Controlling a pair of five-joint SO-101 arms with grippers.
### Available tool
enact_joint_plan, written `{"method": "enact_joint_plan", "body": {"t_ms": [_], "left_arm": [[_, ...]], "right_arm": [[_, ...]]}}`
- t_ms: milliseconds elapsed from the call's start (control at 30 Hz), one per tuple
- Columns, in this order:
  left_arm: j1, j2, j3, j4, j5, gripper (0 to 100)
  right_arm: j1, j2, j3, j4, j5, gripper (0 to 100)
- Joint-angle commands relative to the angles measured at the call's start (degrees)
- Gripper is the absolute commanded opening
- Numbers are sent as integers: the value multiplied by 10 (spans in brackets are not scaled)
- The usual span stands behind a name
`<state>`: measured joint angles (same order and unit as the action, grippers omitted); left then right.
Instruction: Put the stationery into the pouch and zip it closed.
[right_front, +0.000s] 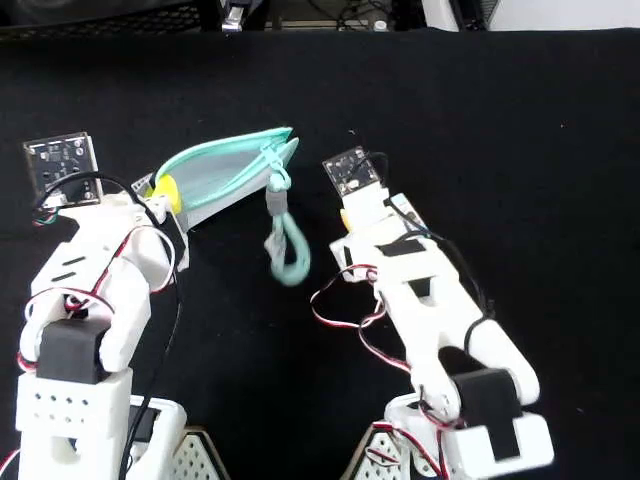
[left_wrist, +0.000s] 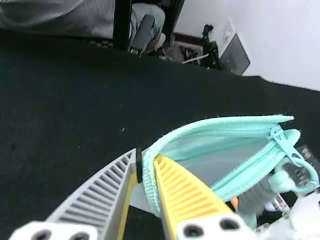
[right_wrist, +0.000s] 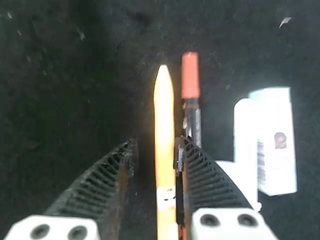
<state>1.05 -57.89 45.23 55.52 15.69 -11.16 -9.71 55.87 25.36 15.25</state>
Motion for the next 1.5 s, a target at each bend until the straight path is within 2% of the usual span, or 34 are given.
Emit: {"method": "enact_joint_plan", "body": {"t_ms": [0, 433, 533, 700, 967, 1133, 1200, 1333, 1467], "left_arm": [[-4, 12, 87, -11, 4, 30], [-4, 12, 87, -11, 4, 30], [-4, 12, 87, -11, 4, 30], [-4, 12, 88, -11, 4, 30], [-4, 12, 88, -11, 4, 30], [-4, 12, 88, -11, 4, 30], [-4, 12, 88, -11, 4, 30], [-5, 12, 88, -11, 4, 30], [-5, 12, 88, -11, 4, 30]], "right_arm": [[4, 8, -39, 10, 24, 126], [4, 99, -147, 112, 32, 120], [4, 97, -146, 116, 33, 23], [4, 33, -101, 112, 33, 14], [3, -152, 37, 117, 32, 15], [3, -188, 75, 118, 32, 17], [3, -188, 73, 140, 33, 60], [-33, -187, 51, 228, 69, 227], [-60, -188, 48, 235, 68, 193]]}}
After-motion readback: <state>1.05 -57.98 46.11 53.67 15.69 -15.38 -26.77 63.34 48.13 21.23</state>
